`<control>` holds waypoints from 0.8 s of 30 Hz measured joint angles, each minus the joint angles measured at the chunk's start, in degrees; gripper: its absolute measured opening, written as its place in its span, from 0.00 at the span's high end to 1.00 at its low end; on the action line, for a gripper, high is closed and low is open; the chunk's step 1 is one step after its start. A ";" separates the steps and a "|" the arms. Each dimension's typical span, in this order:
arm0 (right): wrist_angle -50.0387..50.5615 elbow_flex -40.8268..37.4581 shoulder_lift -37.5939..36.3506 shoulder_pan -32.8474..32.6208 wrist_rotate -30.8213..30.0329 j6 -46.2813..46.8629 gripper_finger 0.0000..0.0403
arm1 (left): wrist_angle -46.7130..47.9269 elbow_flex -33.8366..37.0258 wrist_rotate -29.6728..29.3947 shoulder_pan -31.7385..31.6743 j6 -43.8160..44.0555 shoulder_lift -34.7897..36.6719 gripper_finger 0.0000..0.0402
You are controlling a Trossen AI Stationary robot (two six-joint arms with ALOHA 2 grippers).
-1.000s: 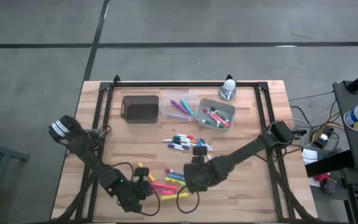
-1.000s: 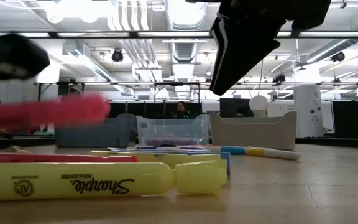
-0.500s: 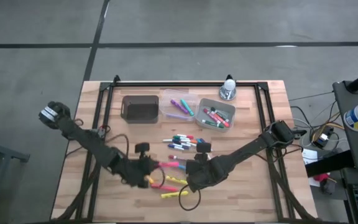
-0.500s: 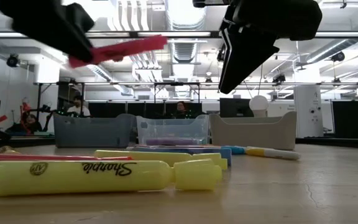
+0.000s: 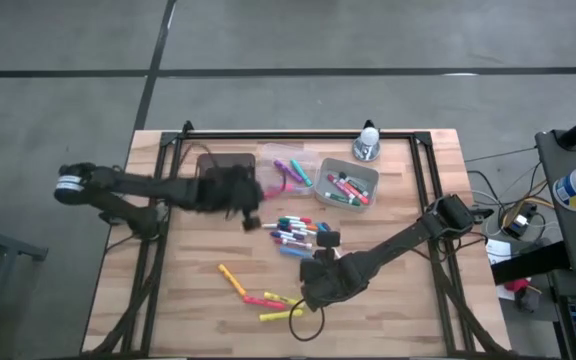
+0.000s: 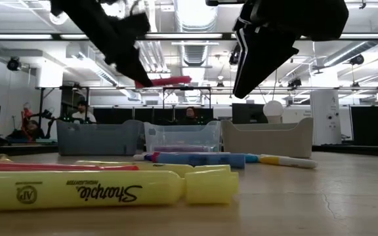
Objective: Pick & Place Markers
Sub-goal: Put the pink highlighter into the transparent bin
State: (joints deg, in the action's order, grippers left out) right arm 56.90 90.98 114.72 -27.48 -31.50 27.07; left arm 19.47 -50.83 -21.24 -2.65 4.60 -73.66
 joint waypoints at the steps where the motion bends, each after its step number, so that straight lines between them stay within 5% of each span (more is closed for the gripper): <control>1: -0.04 -0.02 0.00 -0.02 -0.01 0.00 0.84 | -0.74 -0.20 1.74 -2.90 -0.12 -0.19 0.85; 11: -0.18 -0.38 0.04 -0.05 -0.01 0.00 0.85 | -8.80 -2.33 24.03 -23.06 -1.27 -7.01 0.84; 24: -0.15 -2.26 0.11 -0.05 -0.01 1.88 0.85 | -5.26 -10.99 23.82 -23.74 -5.49 -21.75 0.83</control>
State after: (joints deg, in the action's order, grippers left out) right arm 56.75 88.72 114.83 -27.53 -31.51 28.95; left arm 14.21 -61.81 2.58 -26.39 -0.89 -95.41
